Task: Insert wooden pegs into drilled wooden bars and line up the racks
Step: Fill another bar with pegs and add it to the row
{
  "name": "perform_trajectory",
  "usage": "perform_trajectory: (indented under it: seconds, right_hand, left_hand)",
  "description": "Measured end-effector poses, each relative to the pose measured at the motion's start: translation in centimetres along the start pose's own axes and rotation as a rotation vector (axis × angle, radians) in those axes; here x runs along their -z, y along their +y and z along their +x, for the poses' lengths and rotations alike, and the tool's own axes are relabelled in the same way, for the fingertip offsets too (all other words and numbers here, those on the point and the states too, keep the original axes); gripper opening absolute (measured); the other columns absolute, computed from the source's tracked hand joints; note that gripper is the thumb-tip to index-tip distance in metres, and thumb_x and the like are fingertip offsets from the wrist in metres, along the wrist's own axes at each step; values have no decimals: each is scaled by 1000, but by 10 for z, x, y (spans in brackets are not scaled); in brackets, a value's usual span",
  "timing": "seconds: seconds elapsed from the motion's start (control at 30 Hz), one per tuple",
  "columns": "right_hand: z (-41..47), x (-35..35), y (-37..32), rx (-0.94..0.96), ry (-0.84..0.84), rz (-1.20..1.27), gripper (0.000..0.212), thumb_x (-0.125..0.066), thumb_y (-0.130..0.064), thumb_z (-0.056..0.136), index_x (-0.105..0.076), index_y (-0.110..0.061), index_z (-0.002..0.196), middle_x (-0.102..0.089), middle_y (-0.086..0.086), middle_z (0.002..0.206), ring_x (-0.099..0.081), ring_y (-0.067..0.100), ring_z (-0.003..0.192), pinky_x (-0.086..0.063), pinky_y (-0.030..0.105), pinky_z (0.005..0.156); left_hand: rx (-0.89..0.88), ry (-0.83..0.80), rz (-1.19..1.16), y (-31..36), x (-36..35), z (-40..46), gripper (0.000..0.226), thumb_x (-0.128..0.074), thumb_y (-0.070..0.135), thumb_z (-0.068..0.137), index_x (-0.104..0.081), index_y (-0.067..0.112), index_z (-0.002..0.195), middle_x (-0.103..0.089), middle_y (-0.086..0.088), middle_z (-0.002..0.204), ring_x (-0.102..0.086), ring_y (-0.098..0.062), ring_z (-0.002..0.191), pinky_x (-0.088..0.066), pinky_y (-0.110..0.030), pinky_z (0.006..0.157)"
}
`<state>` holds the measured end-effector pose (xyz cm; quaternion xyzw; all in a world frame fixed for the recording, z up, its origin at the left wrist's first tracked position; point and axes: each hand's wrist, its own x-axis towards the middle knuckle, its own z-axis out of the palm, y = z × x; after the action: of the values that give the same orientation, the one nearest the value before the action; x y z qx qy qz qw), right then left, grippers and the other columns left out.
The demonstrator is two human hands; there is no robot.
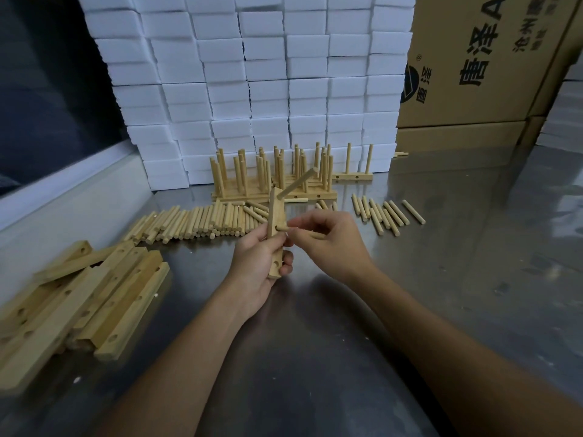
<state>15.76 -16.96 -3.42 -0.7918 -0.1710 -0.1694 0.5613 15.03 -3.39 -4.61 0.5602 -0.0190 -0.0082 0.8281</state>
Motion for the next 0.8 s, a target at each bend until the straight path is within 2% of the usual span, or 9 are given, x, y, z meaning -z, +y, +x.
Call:
perform_trajectory:
  seconds: [0.1, 0.17, 0.3, 0.4, 0.5, 0.57, 0.67, 0.73, 0.8]
  right_hand:
    - [2, 4, -1, 50, -50, -144, 13, -71, -12, 88, -76, -12, 99, -73, -2, 84, -65, 3, 72, -54, 23, 69]
    - [4, 8, -6, 108, -109, -291, 15, -70, -15, 90, -77, -14, 103, -72, -6, 87, -61, 0, 72, -51, 18, 69]
    - [15, 14, -20, 239, -206, -561, 16, -68, -12, 92, -79, -14, 104, -75, -1, 95, -63, 8, 83, -53, 25, 80]
    - [21, 7, -30, 261, -246, -798, 15, -66, -11, 90, -78, -19, 95, -72, -2, 91, -63, 18, 83, -55, 36, 71]
    - [27, 2, -44, 338, -281, -1013, 7, -66, -15, 85, -65, -21, 82, -62, -1, 83, -60, 22, 76, -41, 31, 57]
    - [29, 2, -49, 429, -333, -1117, 17, -65, -18, 81, -49, -21, 77, -57, 0, 77, -54, 23, 70, -35, 31, 56]
    - [30, 2, -48, 443, -379, -1157, 22, -64, -22, 77, -42, -20, 79, -57, 2, 77, -54, 24, 69, -42, 33, 57]
    - [29, 0, -46, 338, -365, -1088, 20, -64, -23, 76, -44, -22, 76, -57, 1, 76, -56, 25, 72, -50, 35, 62]
    - [30, -2, -45, 177, -311, -927, 11, -64, -20, 75, -54, -18, 72, -61, 1, 76, -61, 23, 76, -56, 37, 68]
  left_hand:
    - [-4, -2, 16, -1, 1, 1, 25, -47, -2, 98, -67, 6, 110, -59, -9, 81, -48, -13, 53, -35, -21, 41]
    - [-4, 5, 25, -3, 1, 2, 26, -47, -5, 97, -66, 5, 111, -57, -8, 78, -48, -12, 52, -35, -21, 40]
    - [-8, 32, 48, -4, 0, 4, 24, -48, -9, 94, -65, 3, 107, -52, -8, 74, -47, -13, 50, -34, -21, 39]
    - [1, 74, 45, -5, 1, 6, 25, -48, -12, 93, -66, 2, 103, -52, -9, 72, -46, -13, 48, -32, -22, 39]
    - [4, 85, 59, -5, 2, 6, 23, -49, -10, 94, -67, 4, 96, -52, -7, 69, -45, -12, 47, -32, -23, 40]
    - [0, 82, 73, -5, 2, 6, 25, -47, -9, 95, -66, 5, 91, -50, -7, 67, -45, -12, 48, -30, -23, 41]
    - [-11, 83, 104, -6, 1, 6, 27, -45, -11, 94, -64, 6, 84, -49, -7, 64, -44, -12, 46, -27, -23, 40]
    - [-23, 88, 136, -6, 0, 5, 29, -46, -13, 92, -64, 7, 81, -47, -5, 60, -43, -11, 45, -27, -23, 39]
    - [-35, 89, 154, -7, 1, 5, 30, -47, -13, 90, -65, 8, 80, -47, -3, 57, -42, -10, 44, -27, -22, 39]
